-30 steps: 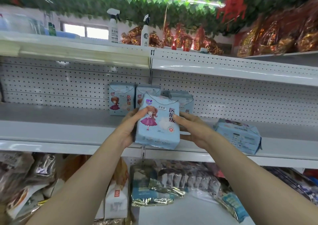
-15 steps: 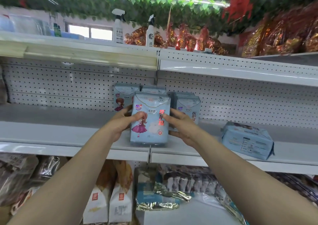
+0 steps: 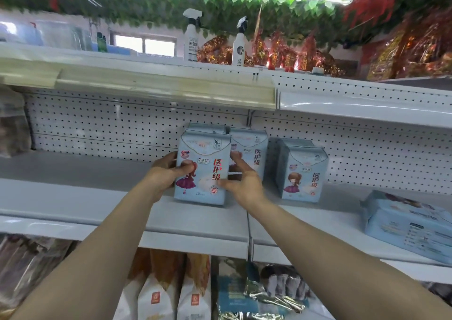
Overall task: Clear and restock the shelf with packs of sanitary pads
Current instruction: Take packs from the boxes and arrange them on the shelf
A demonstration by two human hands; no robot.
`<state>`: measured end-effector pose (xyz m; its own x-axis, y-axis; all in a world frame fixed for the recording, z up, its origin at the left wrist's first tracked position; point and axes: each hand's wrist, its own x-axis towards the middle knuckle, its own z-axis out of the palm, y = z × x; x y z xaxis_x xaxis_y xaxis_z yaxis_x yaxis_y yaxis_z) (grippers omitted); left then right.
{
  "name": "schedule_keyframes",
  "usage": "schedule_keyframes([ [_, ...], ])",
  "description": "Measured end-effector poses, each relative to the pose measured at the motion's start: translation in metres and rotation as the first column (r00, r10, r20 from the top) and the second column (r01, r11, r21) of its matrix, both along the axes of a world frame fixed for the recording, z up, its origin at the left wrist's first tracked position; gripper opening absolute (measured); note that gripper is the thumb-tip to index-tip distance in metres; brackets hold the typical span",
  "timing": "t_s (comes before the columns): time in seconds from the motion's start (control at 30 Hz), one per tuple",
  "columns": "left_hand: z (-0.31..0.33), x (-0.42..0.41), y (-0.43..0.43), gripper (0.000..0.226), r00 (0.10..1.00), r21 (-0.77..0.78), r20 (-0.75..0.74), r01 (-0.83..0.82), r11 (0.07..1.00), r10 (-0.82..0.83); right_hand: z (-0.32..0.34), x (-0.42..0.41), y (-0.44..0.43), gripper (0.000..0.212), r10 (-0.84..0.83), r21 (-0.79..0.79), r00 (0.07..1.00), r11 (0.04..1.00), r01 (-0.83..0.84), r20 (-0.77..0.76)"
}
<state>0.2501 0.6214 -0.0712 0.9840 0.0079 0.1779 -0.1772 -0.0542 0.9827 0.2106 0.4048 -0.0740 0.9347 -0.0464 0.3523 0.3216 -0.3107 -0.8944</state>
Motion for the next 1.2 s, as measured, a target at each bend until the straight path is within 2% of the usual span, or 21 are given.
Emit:
schedule_keyframes([
  [0.27, -0.01, 0.029, 0.006, 0.061, 1.0, 0.028, 0.017, 0.013, 1.0, -0.014, -0.01, 0.032, 0.013, 0.08, -0.093, -0.058, 0.994, 0.994, 0.096, 0.051],
  [0.5, -0.011, 0.05, 0.004, 0.053, 0.999, 0.041, 0.04, 0.012, 0.999, -0.014, -0.009, 0.051, 0.019, 0.081, -0.159, -0.132, 0.986, 0.978, 0.164, 0.048],
  [0.7, -0.012, 0.069, 0.007, 0.068, 0.998, 0.07, 0.058, 0.017, 0.997, -0.021, -0.01, 0.067, 0.022, 0.071, -0.217, -0.188, 0.975, 0.957, 0.223, 0.052],
  [0.9, -0.018, 0.084, 0.007, 0.062, 0.995, 0.085, 0.098, 0.019, 0.996, -0.028, -0.012, 0.078, 0.022, 0.065, -0.21, -0.192, 0.974, 0.956, 0.222, 0.083],
  [1.2, -0.022, 0.088, 0.006, 0.066, 0.994, 0.173, 0.108, -0.028, 0.985, 0.009, -0.014, 0.08, 0.022, 0.064, -0.202, -0.213, 0.977, 0.954, 0.213, 0.072],
])
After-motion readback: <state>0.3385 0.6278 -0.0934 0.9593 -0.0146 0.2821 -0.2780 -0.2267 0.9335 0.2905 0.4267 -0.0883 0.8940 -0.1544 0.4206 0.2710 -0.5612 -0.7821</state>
